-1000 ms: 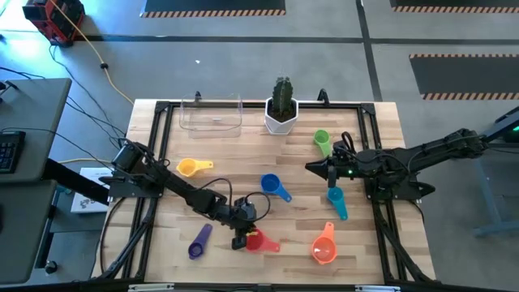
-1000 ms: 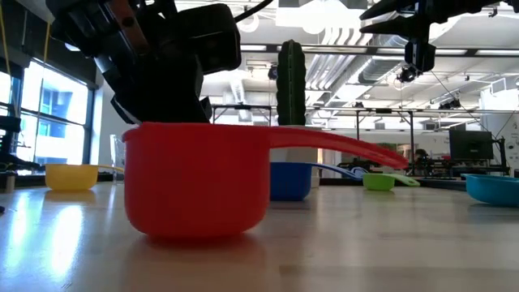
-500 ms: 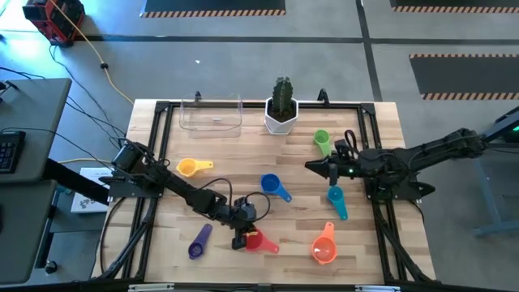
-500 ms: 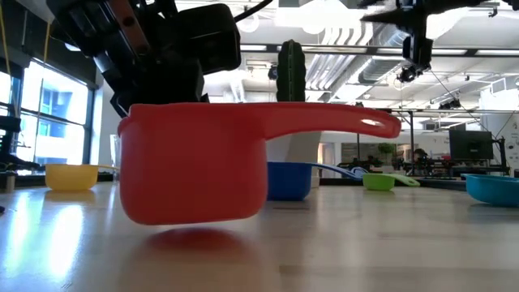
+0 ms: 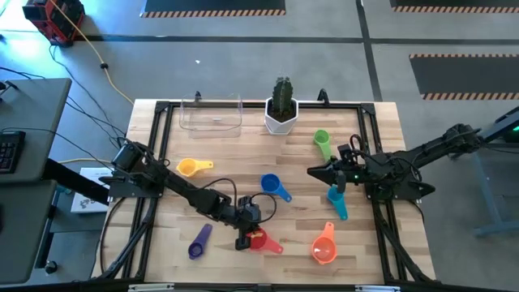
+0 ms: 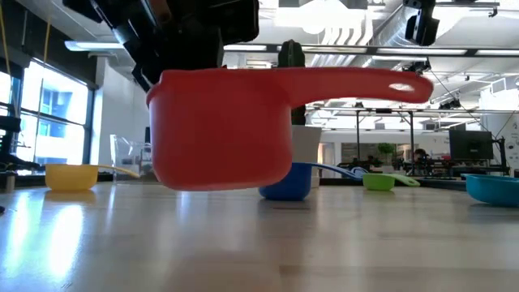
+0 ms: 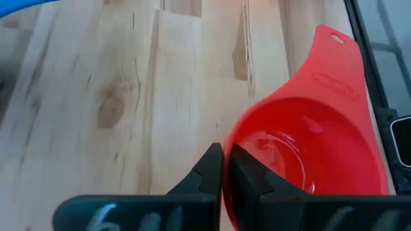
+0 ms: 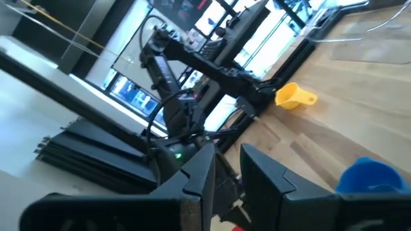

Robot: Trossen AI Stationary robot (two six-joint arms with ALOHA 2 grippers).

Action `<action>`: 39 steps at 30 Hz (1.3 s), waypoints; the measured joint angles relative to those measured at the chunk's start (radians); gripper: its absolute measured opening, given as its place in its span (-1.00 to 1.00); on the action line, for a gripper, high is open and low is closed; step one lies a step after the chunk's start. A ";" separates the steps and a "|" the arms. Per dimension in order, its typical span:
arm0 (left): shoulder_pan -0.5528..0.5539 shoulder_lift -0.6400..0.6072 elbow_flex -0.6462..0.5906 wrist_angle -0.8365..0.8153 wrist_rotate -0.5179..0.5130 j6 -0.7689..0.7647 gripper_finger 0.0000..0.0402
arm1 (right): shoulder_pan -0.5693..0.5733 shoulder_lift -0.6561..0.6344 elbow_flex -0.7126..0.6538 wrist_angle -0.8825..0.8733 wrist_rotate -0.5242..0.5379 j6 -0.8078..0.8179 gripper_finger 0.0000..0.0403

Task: Nest measuring cups in basket
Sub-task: Stack the red measuring cup on top of the orange measuring cup

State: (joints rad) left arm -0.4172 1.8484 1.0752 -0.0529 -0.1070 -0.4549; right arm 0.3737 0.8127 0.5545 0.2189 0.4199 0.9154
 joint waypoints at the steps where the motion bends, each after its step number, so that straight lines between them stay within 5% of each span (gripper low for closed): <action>1: 0.003 0.000 0.009 -0.012 0.000 0.007 -0.98 | 0.007 0.000 0.000 0.006 0.000 0.000 -0.67; 29: 0.105 0.000 0.232 -0.218 -0.015 0.048 -0.97 | 0.079 0.000 0.007 0.094 0.039 -0.245 -0.67; 39: 0.177 0.000 0.267 -0.224 -0.020 0.048 -0.97 | 0.079 -0.001 0.245 -0.213 -0.004 -0.399 -0.67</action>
State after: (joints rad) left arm -0.2402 1.8487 1.3422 -0.2768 -0.1270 -0.4070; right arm 0.4526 0.8120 0.7996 0.0055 0.4156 0.5159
